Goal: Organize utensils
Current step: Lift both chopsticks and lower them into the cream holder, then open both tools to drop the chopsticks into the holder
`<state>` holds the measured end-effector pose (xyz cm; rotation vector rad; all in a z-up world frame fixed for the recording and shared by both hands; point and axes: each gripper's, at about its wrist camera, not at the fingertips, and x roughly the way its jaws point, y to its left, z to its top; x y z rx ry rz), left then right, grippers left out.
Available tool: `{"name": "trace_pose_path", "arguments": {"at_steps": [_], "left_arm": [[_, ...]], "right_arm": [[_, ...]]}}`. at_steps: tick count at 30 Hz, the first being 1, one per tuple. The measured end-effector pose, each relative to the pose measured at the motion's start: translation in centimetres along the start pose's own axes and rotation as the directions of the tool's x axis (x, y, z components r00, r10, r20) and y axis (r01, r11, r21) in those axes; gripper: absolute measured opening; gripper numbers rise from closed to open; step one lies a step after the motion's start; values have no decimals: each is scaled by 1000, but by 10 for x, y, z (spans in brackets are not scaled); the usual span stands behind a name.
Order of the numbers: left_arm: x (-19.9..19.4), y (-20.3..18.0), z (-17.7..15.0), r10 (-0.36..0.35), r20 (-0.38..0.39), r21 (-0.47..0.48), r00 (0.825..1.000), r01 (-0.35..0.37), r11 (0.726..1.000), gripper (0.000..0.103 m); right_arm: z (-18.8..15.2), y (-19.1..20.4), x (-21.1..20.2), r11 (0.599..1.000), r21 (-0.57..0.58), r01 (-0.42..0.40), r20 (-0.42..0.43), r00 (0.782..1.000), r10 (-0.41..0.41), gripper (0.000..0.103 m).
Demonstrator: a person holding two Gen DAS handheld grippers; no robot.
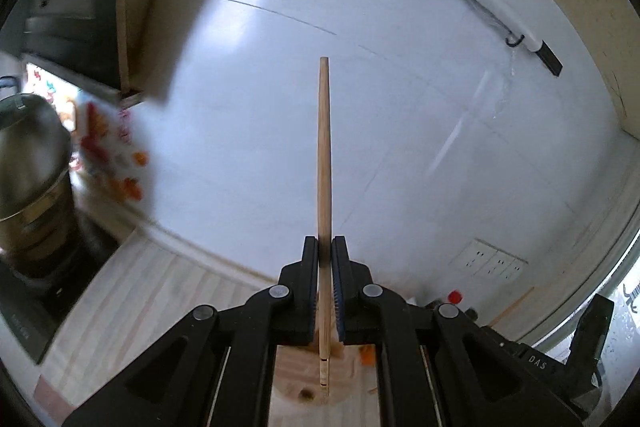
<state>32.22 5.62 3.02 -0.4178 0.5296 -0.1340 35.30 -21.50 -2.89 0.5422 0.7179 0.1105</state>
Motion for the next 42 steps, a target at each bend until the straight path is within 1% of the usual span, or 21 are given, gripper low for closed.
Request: {"name": "trace_pose_path", "arguments": {"at_steps": [3, 6, 11, 15, 18, 21, 22, 23, 24, 25, 26, 27, 28, 30, 32, 34, 36, 37, 39, 41, 42], "left_arm": [[33, -4, 0, -9, -2, 7, 1000, 9, 1000, 4], [72, -7, -9, 28, -16, 49, 999, -27, 998, 4], [111, 4, -23, 68, -55, 91, 996, -62, 994, 4], [126, 10, -34, 91, -86, 121, 992, -80, 989, 4], [131, 10, -41, 95, -119, 142, 988, -78, 987, 5], [132, 10, -44, 107, -180, 164, 978, -78, 983, 8], [126, 11, -43, 110, -202, 164, 973, -77, 983, 9], [119, 11, -41, 110, -207, 162, 972, -76, 984, 10], [110, 10, -39, 116, -202, 162, 973, -83, 983, 16], [96, 10, -35, 141, -178, 162, 974, -113, 980, 34], [85, 12, -32, 161, -161, 160, 974, -136, 978, 49], [73, 14, -29, 185, -138, 155, 973, -164, 974, 84], [61, 21, -26, 213, -105, 141, 971, -197, 970, 100], [44, 28, -25, 233, -80, 135, 969, -221, 966, 100], [37, 38, -29, 262, -116, 143, 958, -245, 959, 101], [36, 47, -43, 300, -162, 167, 940, -274, 947, 103], [38, 52, -61, 360, -185, 214, 914, -321, 923, 103], [41, 56, -75, 386, -207, 242, 899, -335, 911, 103], [47, 62, -97, 406, -256, 263, 877, -341, 903, 103], [57, 64, -127, 418, -324, 291, 849, -331, 898, 103], [59, 61, -140, 424, -345, 308, 837, -326, 894, 103]], "right_arm": [[9, 5, 22, 999, 27, -20, -9, 1000, 21, 7], [12, 12, 43, 1000, 22, -4, -4, 1000, 4, 7], [9, 12, 75, 999, 46, 11, -10, 1000, -11, 7], [6, 18, 89, 999, 34, 14, -25, 1000, -13, 7], [3, 26, 96, 1000, -6, 27, -45, 999, -27, 7], [-1, 29, 106, 998, -43, 36, -106, 994, -40, 7], [-2, 30, 109, 998, -47, 37, -140, 989, -43, 8], [-3, 29, 110, 998, -46, 32, -156, 987, -39, 9], [-4, 28, 108, 999, -44, 29, -162, 986, -35, 18], [-4, 26, 102, 999, -40, 37, -154, 987, -42, 26], [-4, 23, 97, 998, -37, 43, -145, 988, -48, 47], [-4, 20, 91, 998, -32, 46, -133, 990, -50, 54], [-4, 15, 81, 999, -21, 49, -122, 991, -51, 54], [-6, 4, 66, 998, -1, 58, -116, 992, -58, 55], [-10, -10, 51, 996, 13, 83, -116, 990, -81, 55], [-19, -28, 39, 992, 31, 119, -133, 985, -114, 55], [-33, -47, 29, 988, 59, 146, -161, 978, -135, 55], [-41, -56, 27, 984, 62, 166, -178, 972, -152, 55], [-55, -71, 26, 976, 65, 206, -213, 959, -188, 55], [-75, -92, 28, 965, 66, 252, -263, 938, -227, 55], [-86, -103, 30, 958, 64, 278, -289, 924, -249, 55]]}}
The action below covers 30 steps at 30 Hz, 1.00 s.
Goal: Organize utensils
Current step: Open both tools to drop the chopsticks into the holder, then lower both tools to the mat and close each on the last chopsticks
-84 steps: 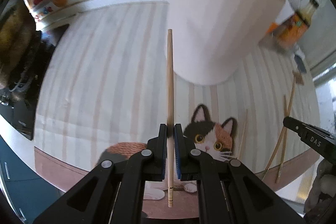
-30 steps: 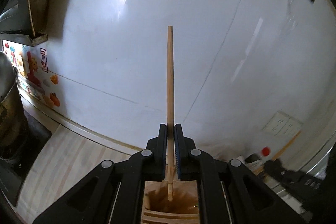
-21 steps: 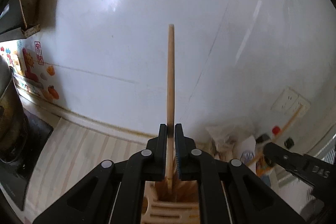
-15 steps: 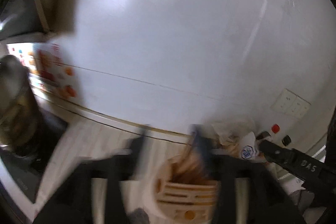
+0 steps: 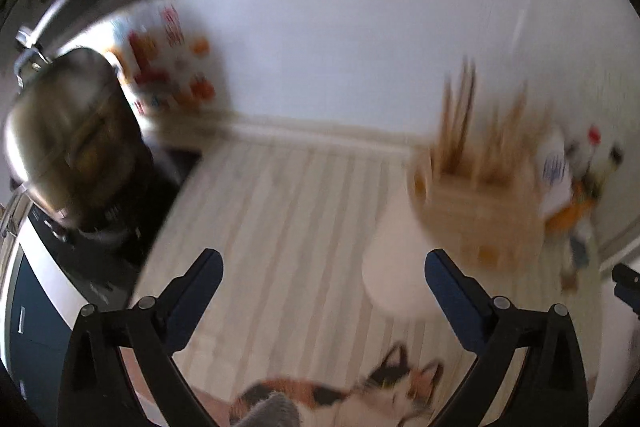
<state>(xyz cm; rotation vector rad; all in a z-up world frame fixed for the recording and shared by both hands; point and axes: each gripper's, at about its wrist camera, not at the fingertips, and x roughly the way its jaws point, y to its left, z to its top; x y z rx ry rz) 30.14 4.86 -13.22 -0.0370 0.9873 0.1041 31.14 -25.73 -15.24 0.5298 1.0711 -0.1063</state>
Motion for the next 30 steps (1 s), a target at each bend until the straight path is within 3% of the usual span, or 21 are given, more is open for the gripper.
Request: {"name": "trace_pose_path", "arguments": {"at_steps": [4, 6, 9, 13, 16, 17, 19, 21, 22, 28, 29, 30], "left_arm": [[41, -49, -56, 8, -148, 178, 989, 19, 984, 103], [59, -77, -85, -14, -232, 263, 973, 76, 962, 102], [82, -115, -123, -46, -361, 339, 931, 177, 924, 100], [102, -153, -160, -83, -491, 374, 867, 297, 879, 76], [107, -169, -177, -95, -527, 385, 844, 337, 859, 60], [107, -173, -180, -94, -530, 390, 843, 341, 855, 55], [109, -179, -185, -87, -537, 398, 839, 343, 851, 30], [112, -179, -189, -80, -541, 392, 837, 336, 857, 15], [112, -178, -187, -81, -529, 386, 845, 325, 863, 6], [121, -143, -176, -52, -493, 303, 868, 228, 925, 4], [122, -136, -174, -46, -492, 288, 870, 212, 934, 4], [124, -129, -172, -41, -492, 269, 870, 197, 943, 5]], "right_arm": [[-30, -36, 35, 995, -2, 100, -106, 989, -100, 55], [-45, -52, 53, 990, -8, 142, -159, 977, -141, 54], [-64, -73, 74, 983, -8, 181, -223, 958, -178, 53], [-84, -91, 89, 975, -22, 221, -271, 937, -218, 47], [-98, -103, 95, 972, -30, 233, -294, 927, -232, 44], [-99, -104, 96, 971, -34, 236, -296, 926, -236, 44], [-104, -106, 100, 969, -50, 241, -304, 921, -245, 44], [-107, -102, 102, 968, -66, 241, -312, 917, -249, 44], [-109, -100, 104, 967, -80, 241, -317, 914, -254, 44], [-117, -88, 121, 956, -160, 248, -340, 895, -289, 44], [-118, -86, 123, 952, -172, 252, -343, 891, -298, 42], [-119, -85, 127, 949, -188, 254, -348, 886, -306, 33]]}}
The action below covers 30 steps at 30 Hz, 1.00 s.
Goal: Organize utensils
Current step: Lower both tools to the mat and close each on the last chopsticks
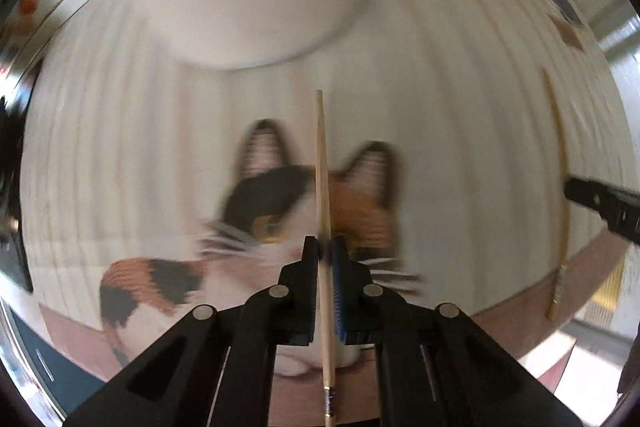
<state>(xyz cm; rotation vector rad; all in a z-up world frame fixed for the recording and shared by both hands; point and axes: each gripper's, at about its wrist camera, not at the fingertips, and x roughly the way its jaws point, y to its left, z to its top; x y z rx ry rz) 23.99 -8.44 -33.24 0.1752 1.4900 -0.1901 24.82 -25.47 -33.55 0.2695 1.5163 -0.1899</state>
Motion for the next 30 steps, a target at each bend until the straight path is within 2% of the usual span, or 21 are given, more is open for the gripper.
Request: {"name": "trace_pose_path", "arguments": {"at_steps": [2, 4, 5, 8, 12, 14, 17, 21, 30], "left_arm": [[1, 18, 0, 19, 1, -55, 1000, -19, 998, 4], [2, 32, -3, 31, -1, -110, 1000, -31, 993, 5], [3, 37, -5, 31, -4, -130, 1000, -31, 991, 5], [3, 51, -10, 27, -8, -184, 1000, -28, 982, 5], [3, 64, -17, 22, -9, -217, 1000, -24, 976, 5], [-4, 88, -23, 16, -7, -231, 1000, -17, 973, 5], [-2, 99, -22, 14, -7, -236, 1000, -15, 972, 5], [-7, 98, -19, 18, -10, -230, 1000, -19, 973, 5], [5, 63, -1, 23, 3, -117, 1000, -23, 993, 5]], "right_arm": [[-2, 5, 6, 1000, -25, 15, -15, 1000, -16, 21], [-6, 13, 12, 998, -59, 34, -19, 999, -35, 16], [-8, 17, 14, 997, -68, 29, -27, 999, -31, 10], [-14, 32, 16, 994, -105, 21, -18, 1000, -23, 8], [-23, 54, 18, 986, -163, -31, -36, 999, 25, 7], [-28, 69, 19, 979, -195, -55, -45, 998, 47, 7], [-35, 87, 21, 968, -238, -73, -57, 997, 61, 7], [-39, 100, 22, 959, -281, -42, -62, 998, 26, 7], [-15, 118, 27, 969, -248, -15, -83, 996, -5, 8]]}}
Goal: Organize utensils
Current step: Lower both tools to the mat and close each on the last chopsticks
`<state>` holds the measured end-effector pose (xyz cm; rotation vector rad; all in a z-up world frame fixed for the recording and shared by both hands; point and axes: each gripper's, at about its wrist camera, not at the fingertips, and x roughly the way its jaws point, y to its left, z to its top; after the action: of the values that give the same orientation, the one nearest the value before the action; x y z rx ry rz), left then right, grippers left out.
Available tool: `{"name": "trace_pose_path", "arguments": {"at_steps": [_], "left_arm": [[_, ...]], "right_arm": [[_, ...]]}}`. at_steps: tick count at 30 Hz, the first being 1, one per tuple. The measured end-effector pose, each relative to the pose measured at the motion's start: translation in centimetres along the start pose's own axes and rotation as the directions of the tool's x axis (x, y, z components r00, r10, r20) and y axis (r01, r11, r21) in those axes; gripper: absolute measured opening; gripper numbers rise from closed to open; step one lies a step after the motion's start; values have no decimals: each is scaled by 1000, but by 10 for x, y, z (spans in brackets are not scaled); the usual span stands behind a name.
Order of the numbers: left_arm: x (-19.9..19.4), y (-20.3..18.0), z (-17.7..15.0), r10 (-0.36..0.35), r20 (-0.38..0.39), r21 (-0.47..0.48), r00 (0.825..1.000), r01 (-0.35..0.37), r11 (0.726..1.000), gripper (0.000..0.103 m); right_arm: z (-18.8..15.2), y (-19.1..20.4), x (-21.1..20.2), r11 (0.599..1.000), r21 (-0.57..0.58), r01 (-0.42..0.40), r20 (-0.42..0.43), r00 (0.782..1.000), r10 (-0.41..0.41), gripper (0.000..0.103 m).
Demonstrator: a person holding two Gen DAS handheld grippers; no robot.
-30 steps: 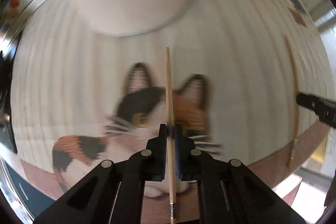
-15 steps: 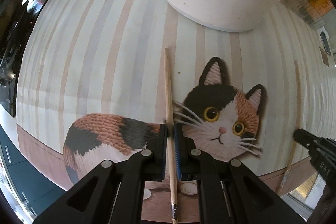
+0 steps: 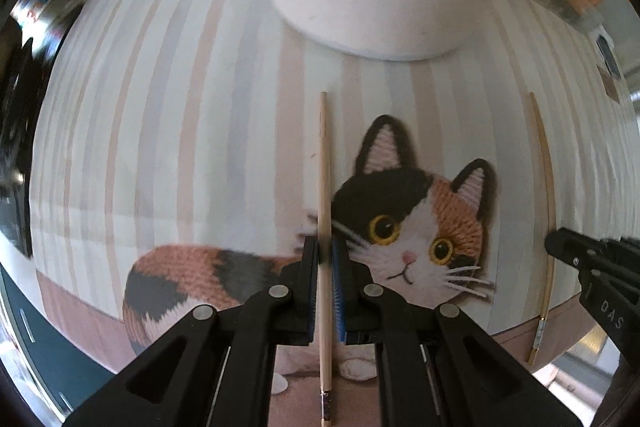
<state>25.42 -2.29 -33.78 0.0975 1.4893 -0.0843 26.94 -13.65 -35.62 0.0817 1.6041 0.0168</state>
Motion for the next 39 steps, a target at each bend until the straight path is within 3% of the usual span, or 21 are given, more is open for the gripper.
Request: {"name": "trace_pose_path", "arguments": {"at_steps": [10, 25, 34, 39], "left_arm": [[3, -7, 4, -6, 0, 30, 1000, 6, 1000, 5], [-5, -12, 14, -10, -9, 32, 1000, 10, 999, 5], [-5, -4, 15, -21, -7, 23, 1000, 21, 1000, 5], [-10, 3, 9, -3, 18, 15, 1000, 3, 1000, 4]], "right_arm": [[-11, -5, -4, 1000, -3, -7, -13, 1000, 7, 7], [26, -3, -11, 999, 0, 35, -23, 999, -35, 7], [16, -1, -11, 999, 12, 38, -2, 999, -38, 7], [6, -9, -11, 998, 60, -3, 26, 1000, 1, 7]]}}
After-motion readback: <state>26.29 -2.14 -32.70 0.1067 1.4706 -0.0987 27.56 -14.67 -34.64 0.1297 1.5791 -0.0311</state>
